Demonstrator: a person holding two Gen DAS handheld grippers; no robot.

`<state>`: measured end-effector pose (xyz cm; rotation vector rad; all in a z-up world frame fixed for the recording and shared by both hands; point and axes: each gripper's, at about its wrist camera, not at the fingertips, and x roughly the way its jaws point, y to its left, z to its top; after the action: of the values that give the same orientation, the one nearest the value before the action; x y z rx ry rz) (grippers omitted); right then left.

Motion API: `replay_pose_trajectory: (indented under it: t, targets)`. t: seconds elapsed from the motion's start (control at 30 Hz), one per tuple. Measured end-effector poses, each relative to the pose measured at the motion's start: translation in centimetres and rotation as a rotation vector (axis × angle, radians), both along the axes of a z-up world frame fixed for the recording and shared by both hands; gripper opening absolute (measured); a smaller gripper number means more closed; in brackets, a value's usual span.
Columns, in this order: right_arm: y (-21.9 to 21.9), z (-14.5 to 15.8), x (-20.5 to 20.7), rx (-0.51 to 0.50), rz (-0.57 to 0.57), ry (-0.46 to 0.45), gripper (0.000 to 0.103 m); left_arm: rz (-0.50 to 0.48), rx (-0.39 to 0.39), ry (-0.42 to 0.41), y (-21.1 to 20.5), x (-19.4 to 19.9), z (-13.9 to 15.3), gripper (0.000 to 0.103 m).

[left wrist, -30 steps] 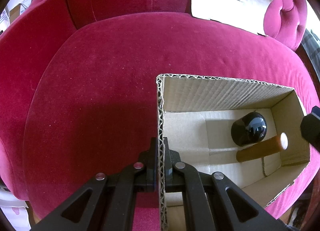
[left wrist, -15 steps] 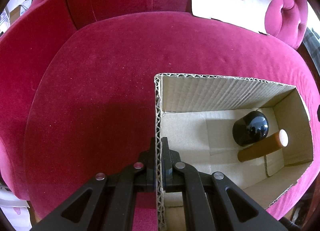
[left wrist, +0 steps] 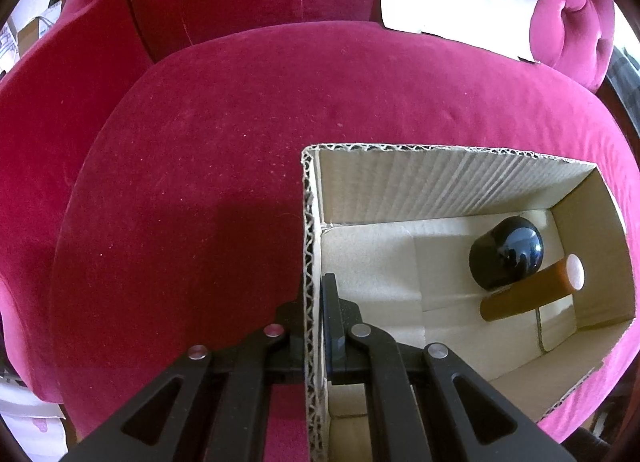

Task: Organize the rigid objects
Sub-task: 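Withdraw the right gripper from the box toward the remaining items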

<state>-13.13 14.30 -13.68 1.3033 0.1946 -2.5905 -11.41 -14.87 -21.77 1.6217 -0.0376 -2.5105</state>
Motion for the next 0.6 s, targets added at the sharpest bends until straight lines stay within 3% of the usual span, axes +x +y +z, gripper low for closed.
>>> replay_pose_trajectory:
  t: [0.6]
  targets:
    - [4.6, -2.2, -1.1, 0.054, -0.036, -0.045, 0.103, 0.005, 0.005, 0.0, 0.4, 0.4, 0.1, 0.003]
